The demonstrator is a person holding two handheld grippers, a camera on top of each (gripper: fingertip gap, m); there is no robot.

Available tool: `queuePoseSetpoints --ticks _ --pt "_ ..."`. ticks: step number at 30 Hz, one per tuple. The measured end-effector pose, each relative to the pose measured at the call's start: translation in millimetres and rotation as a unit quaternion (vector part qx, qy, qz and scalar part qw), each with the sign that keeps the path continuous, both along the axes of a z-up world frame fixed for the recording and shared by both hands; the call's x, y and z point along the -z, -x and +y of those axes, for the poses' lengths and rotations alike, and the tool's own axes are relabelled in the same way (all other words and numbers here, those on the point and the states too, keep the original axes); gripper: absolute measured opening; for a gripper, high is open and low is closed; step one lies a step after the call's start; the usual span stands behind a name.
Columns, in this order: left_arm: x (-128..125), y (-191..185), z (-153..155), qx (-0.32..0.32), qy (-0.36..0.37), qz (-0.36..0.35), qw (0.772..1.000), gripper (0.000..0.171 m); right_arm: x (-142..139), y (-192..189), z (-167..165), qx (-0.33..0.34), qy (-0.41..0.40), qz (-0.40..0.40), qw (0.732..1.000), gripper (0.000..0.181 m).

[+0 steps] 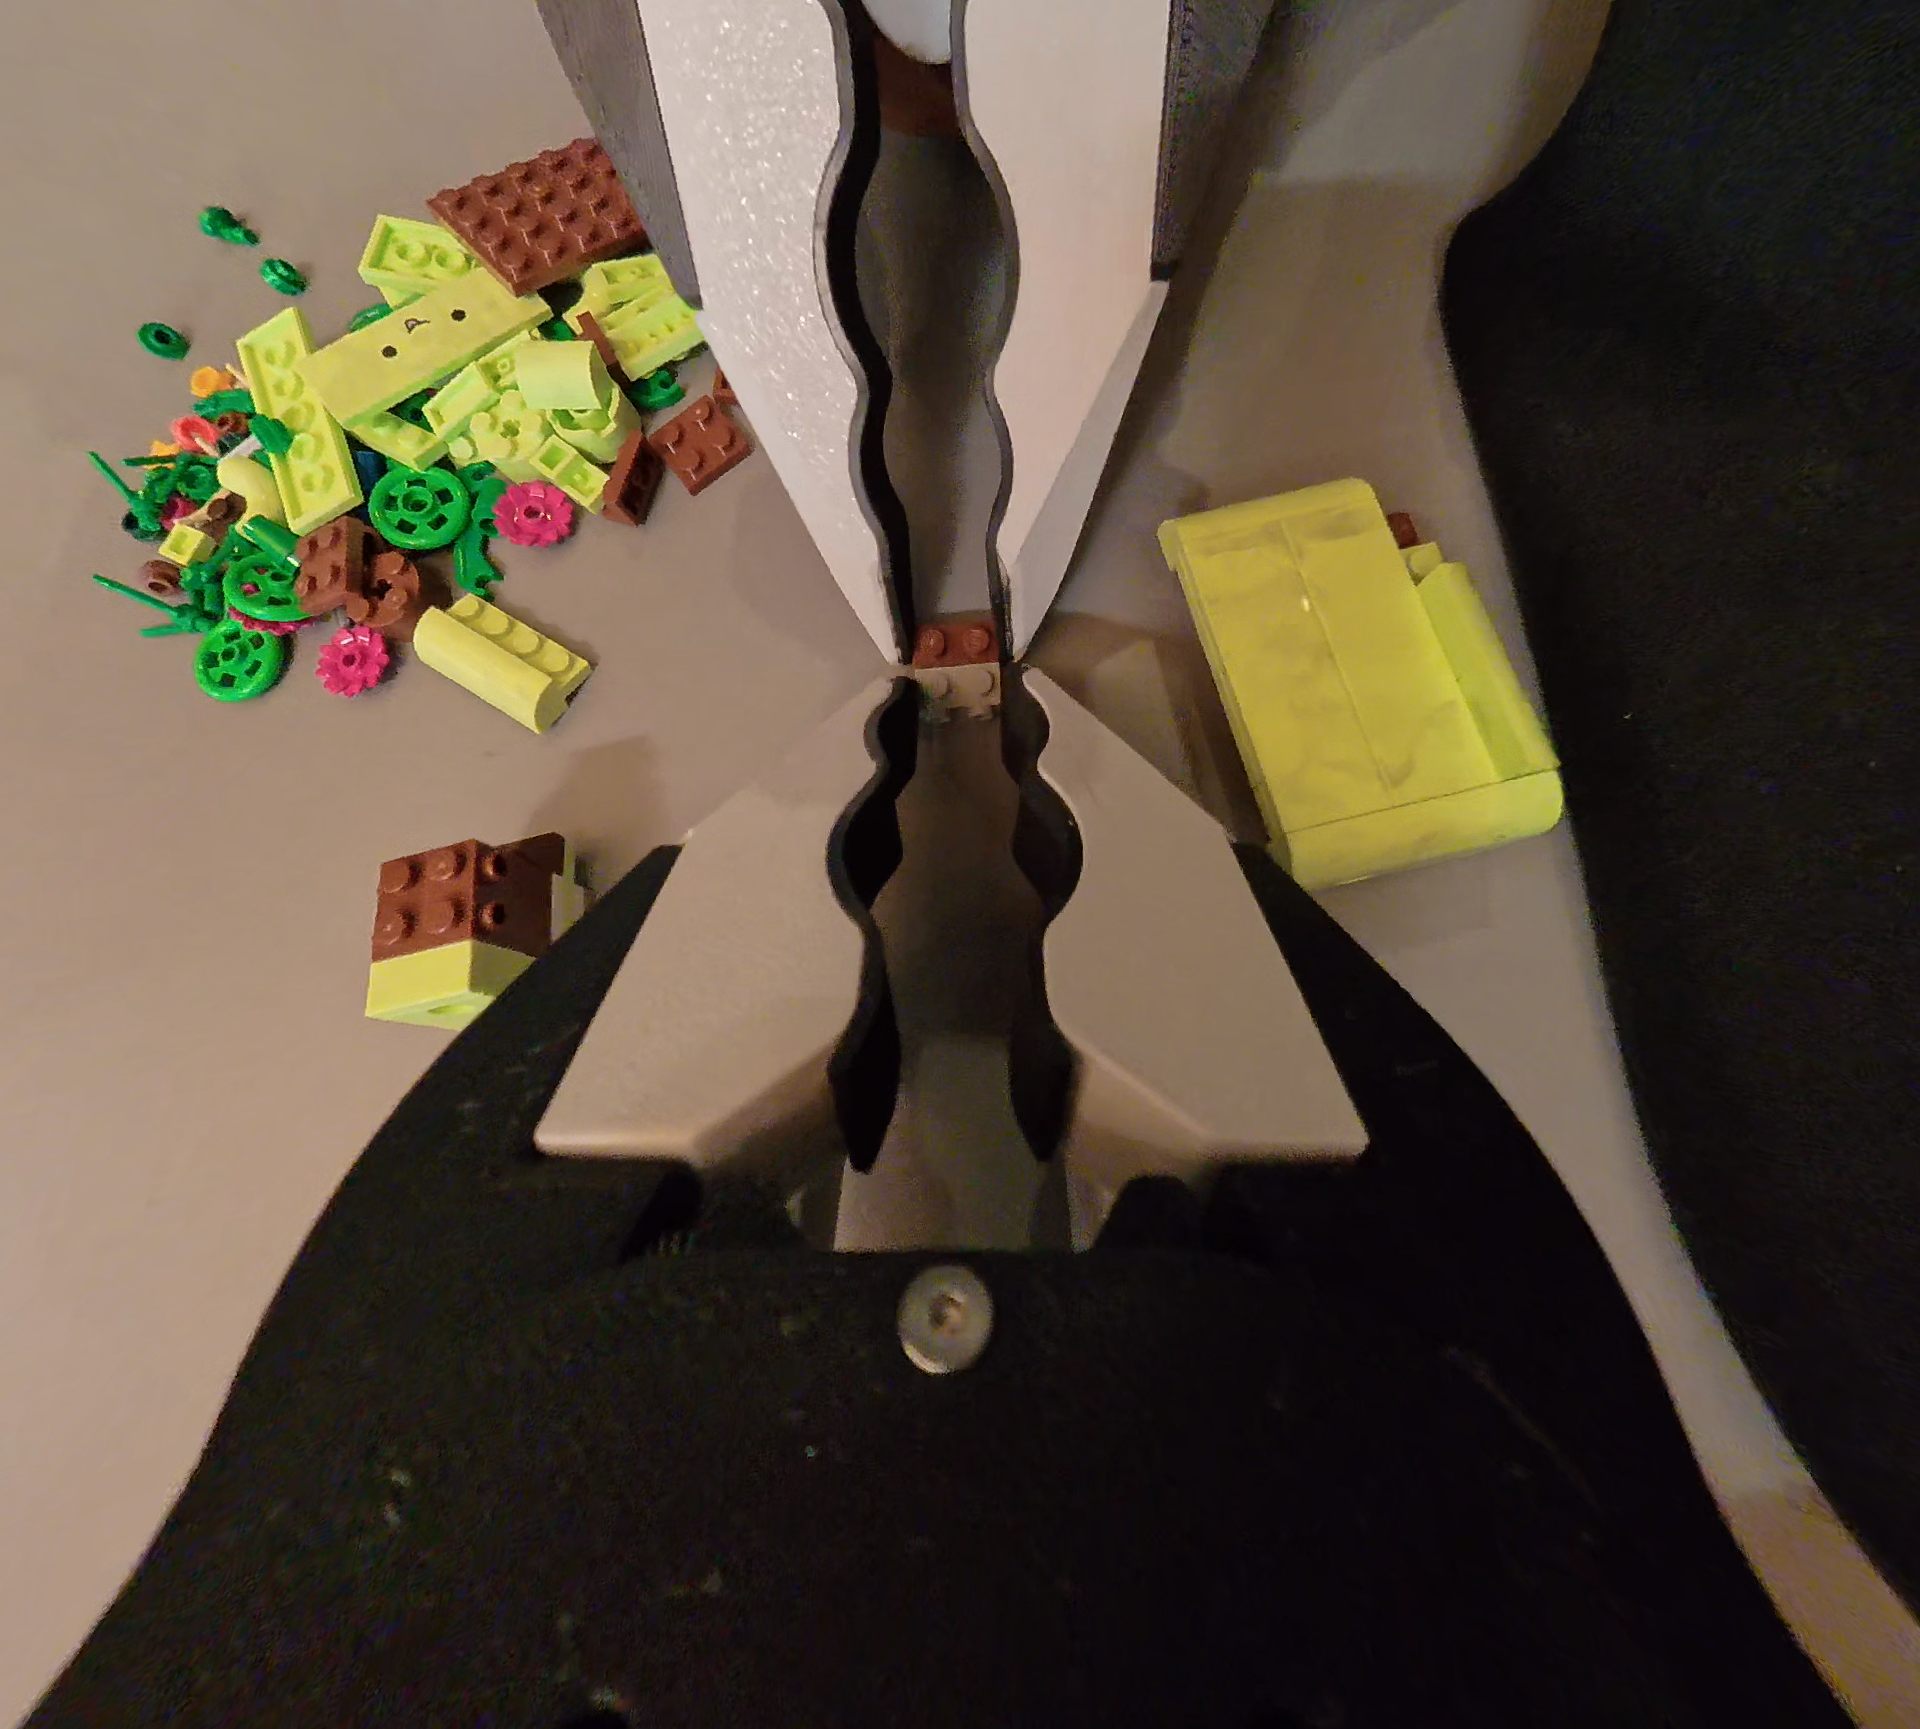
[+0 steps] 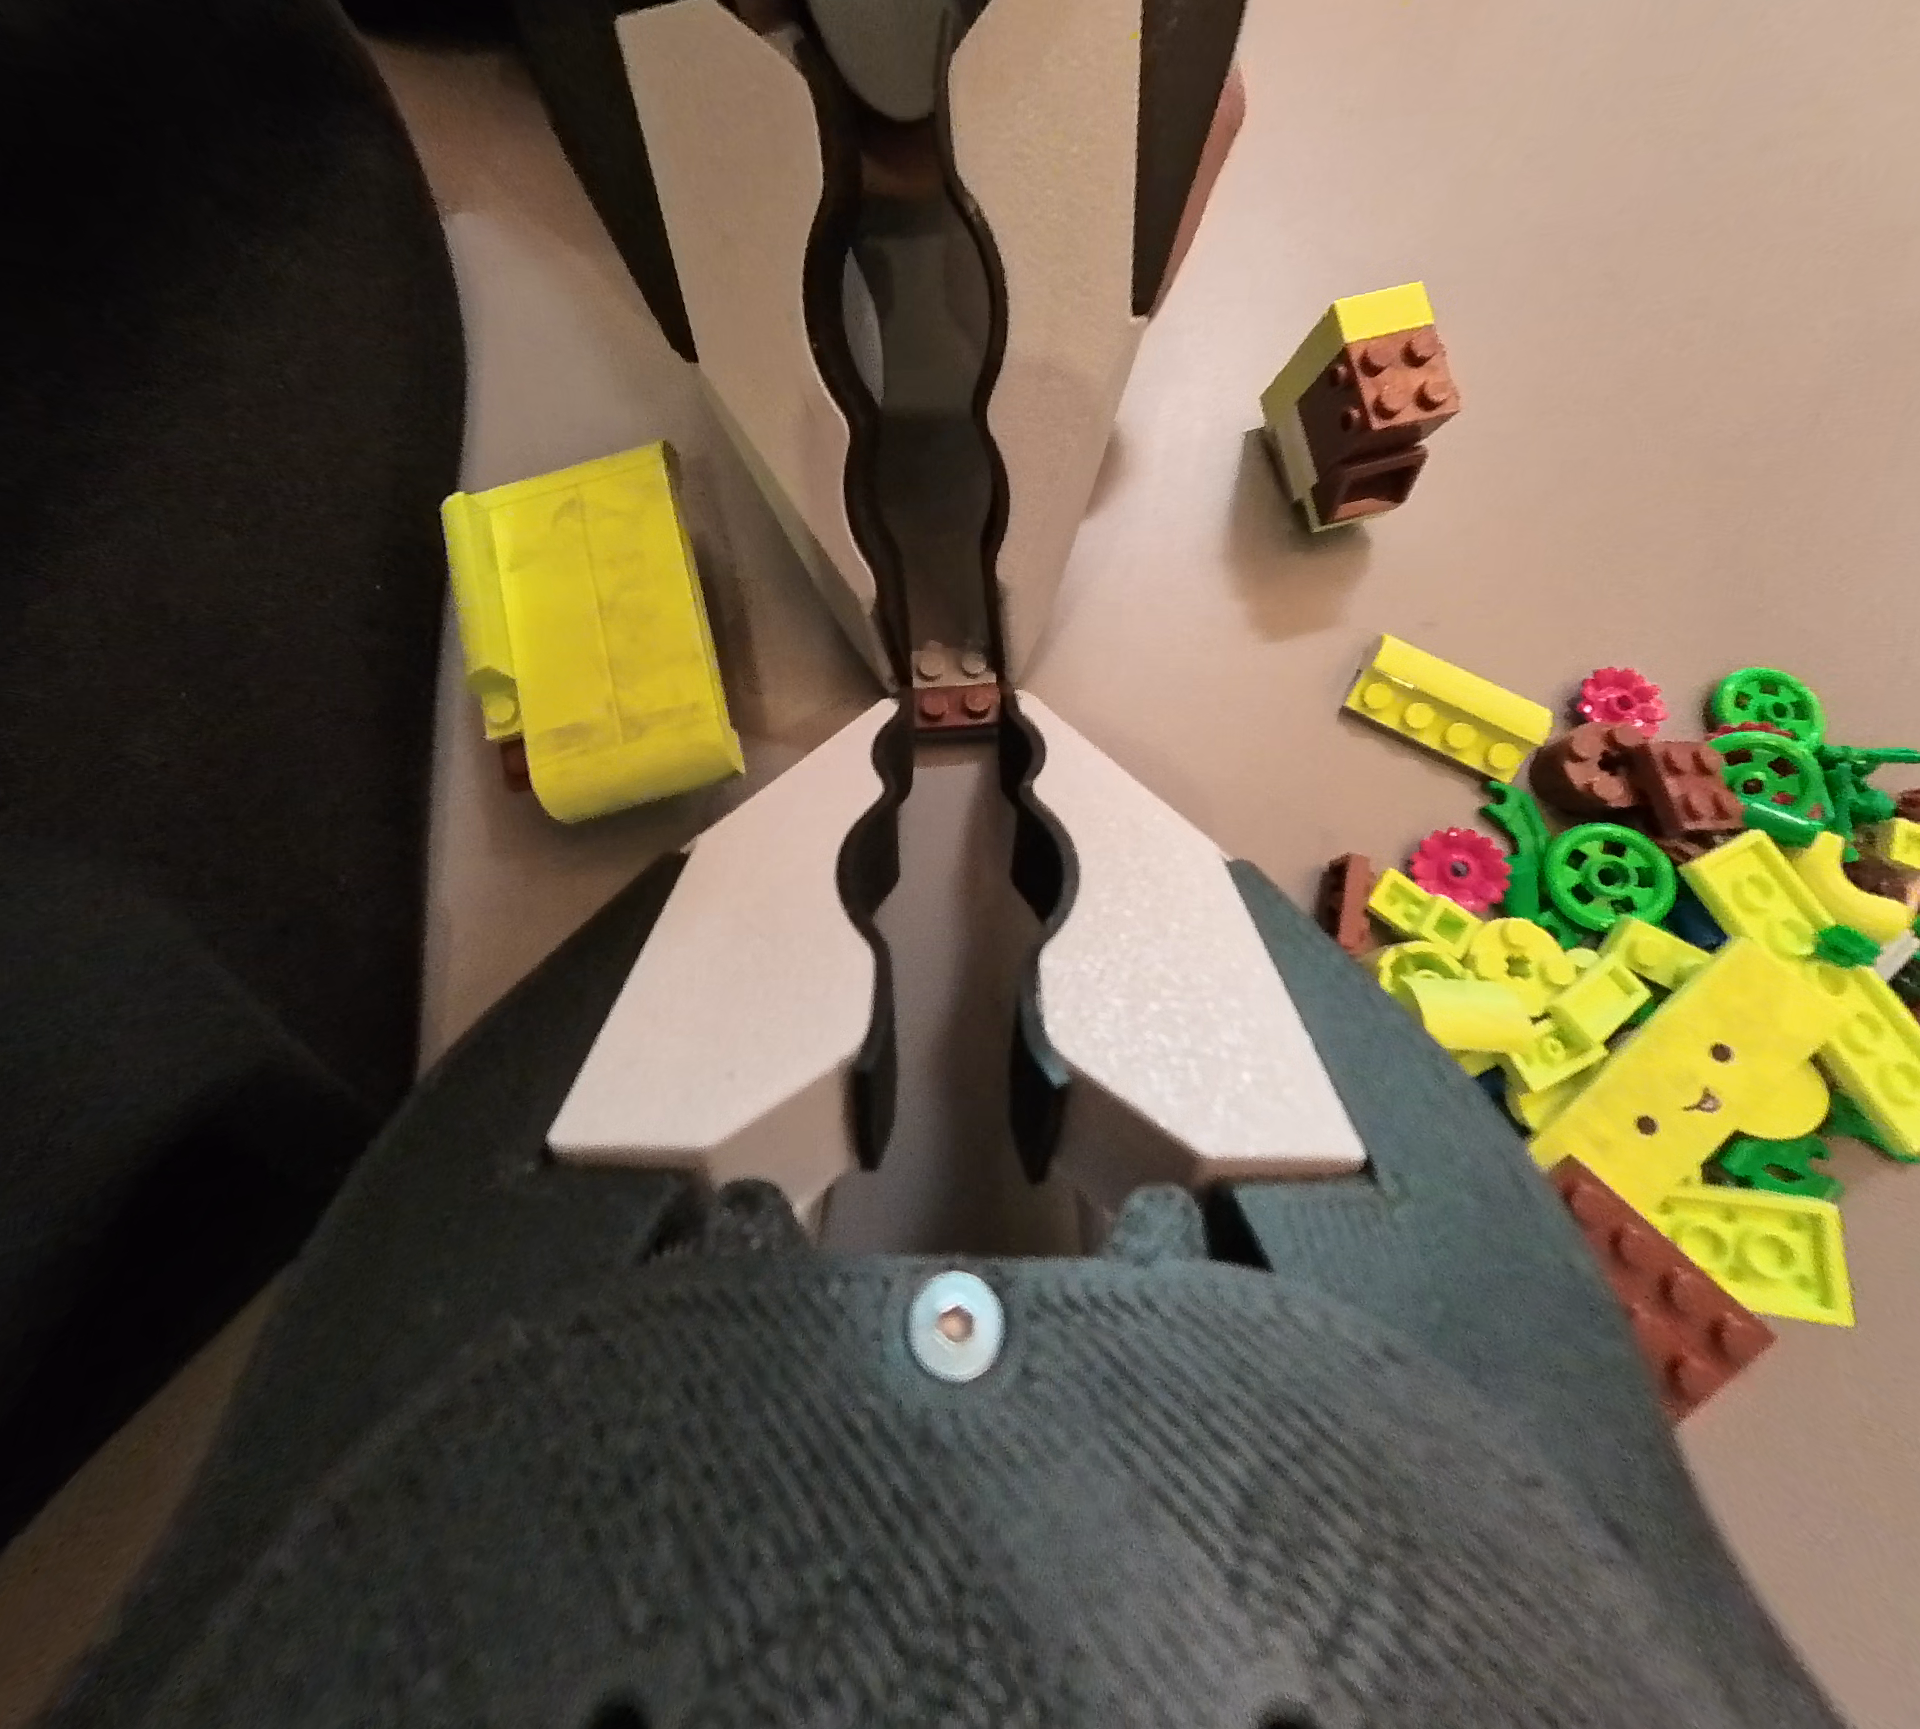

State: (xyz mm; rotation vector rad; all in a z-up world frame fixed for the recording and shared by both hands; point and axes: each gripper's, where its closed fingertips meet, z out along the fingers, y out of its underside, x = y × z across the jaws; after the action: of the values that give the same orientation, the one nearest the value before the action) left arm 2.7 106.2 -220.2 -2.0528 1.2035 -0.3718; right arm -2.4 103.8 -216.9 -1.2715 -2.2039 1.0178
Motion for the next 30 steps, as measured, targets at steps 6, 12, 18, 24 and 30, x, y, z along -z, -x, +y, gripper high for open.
queuePoseSetpoints --ticks 6,12,18,24,30 --pt "1 1 -2 -0.001 0.005 0.031 1.000 0.014 -2 0 -1 0.001 0.021 -0.008 1.000 0.014" --pt "2 -1 -5 0.010 0.002 0.061 0.998 0.015 -2 -2 -3 -0.007 0.052 -0.025 0.998 0.014" --pt "2 -1 -5 0.012 -0.003 0.065 0.998 0.015 -3 -2 -3 -0.008 0.075 -0.035 0.997 0.014" --pt "-2 1 -4 -0.018 0.023 -0.017 0.999 0.019 0 -3 -3 -0.008 0.044 -0.027 0.999 0.015" --pt "-21 -3 0 -0.037 0.030 -0.079 0.996 0.006 0 -3 -3 -0.008 0.039 -0.024 0.999 0.015"
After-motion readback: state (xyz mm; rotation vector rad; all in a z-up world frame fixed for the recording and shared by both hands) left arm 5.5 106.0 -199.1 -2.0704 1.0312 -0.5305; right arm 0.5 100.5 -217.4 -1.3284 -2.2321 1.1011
